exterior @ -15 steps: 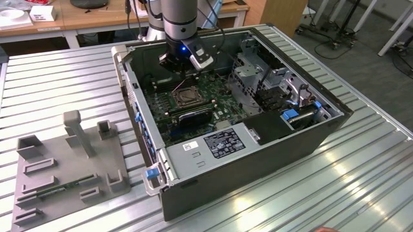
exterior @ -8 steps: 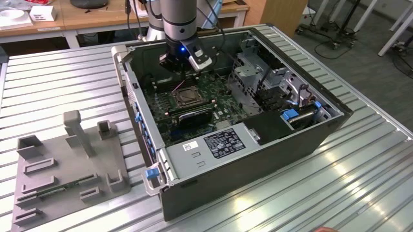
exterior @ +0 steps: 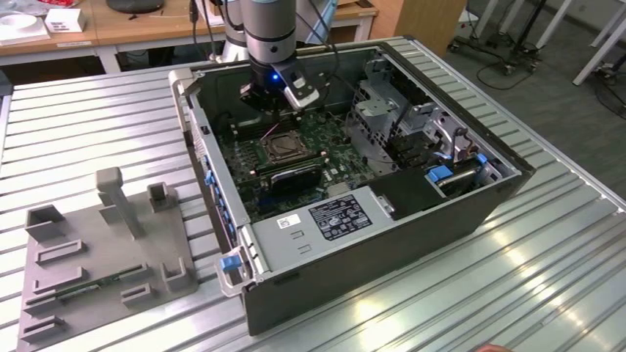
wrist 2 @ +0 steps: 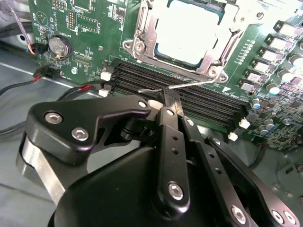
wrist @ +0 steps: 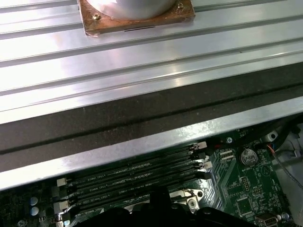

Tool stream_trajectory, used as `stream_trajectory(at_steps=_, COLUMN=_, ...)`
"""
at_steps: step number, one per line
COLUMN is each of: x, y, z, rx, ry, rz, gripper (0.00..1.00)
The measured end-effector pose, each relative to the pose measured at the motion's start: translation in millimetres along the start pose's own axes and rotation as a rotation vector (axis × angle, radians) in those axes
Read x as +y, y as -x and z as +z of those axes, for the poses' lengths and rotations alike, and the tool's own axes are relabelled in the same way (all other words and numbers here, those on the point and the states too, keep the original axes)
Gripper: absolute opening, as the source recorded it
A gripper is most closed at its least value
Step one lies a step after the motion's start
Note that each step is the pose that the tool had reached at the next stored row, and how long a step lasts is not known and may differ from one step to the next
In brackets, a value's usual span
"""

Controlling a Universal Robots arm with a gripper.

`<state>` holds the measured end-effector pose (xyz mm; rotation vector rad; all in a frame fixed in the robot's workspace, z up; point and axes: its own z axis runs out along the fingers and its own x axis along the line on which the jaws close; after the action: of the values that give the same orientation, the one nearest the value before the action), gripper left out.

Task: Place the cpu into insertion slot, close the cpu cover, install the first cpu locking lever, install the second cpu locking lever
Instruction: 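Install the first cpu locking lever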

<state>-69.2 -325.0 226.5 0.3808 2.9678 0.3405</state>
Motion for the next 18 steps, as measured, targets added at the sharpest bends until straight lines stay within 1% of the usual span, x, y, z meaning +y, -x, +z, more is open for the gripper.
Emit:
stream_trajectory(at_steps=5, x=0.1, y=-0.5, z=1.3, rx=-0.0001, ry=0.0001, rz=0.000, gripper=0.10)
stream_trajectory(at_steps=18, x=-1.9, y=-1.3, z=9.5, rx=-0.0006, ry=-0.0002, rz=0.002, gripper=0.10)
